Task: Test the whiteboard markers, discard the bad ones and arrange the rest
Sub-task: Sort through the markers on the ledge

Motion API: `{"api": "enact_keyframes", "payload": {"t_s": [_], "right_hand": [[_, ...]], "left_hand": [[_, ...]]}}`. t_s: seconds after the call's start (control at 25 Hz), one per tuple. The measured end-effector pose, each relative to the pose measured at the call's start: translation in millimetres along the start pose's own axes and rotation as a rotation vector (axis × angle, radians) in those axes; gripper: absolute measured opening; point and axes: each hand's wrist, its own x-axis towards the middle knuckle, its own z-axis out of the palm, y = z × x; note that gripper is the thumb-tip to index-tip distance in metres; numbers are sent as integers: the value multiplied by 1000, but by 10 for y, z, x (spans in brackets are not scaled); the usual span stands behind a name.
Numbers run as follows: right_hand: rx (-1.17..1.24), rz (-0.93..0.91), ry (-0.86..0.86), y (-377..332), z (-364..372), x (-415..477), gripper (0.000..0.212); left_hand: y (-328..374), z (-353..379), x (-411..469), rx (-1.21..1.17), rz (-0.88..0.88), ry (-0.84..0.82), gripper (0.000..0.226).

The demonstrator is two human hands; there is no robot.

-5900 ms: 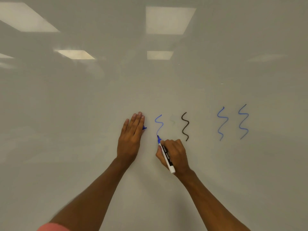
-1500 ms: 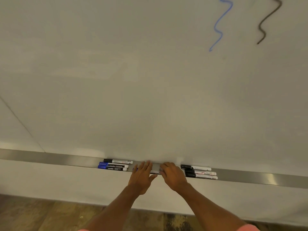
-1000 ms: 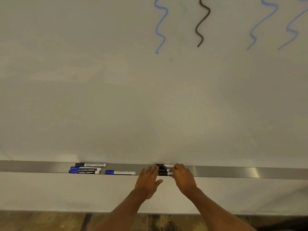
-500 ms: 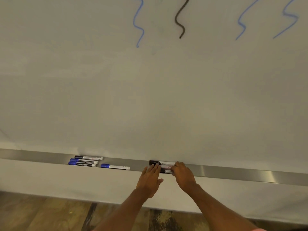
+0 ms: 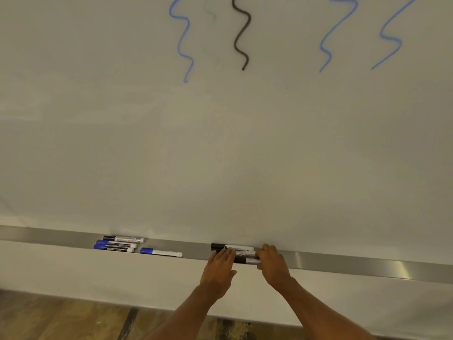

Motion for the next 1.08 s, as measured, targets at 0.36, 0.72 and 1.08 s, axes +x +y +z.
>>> {"api": "enact_keyframes", "payload": {"t_s": [0.36, 0.72, 1.08], "right_hand": [[188, -240, 100, 107, -362, -82, 20], [64, -331, 114, 0, -827, -54, 29], [-37, -355, 212, -32, -971, -179, 34]], "left_hand": [[198, -170, 186, -74, 54, 77, 40], [427, -576, 422, -93, 98, 116, 29], [307, -665, 353, -72, 238, 167, 29]]}}
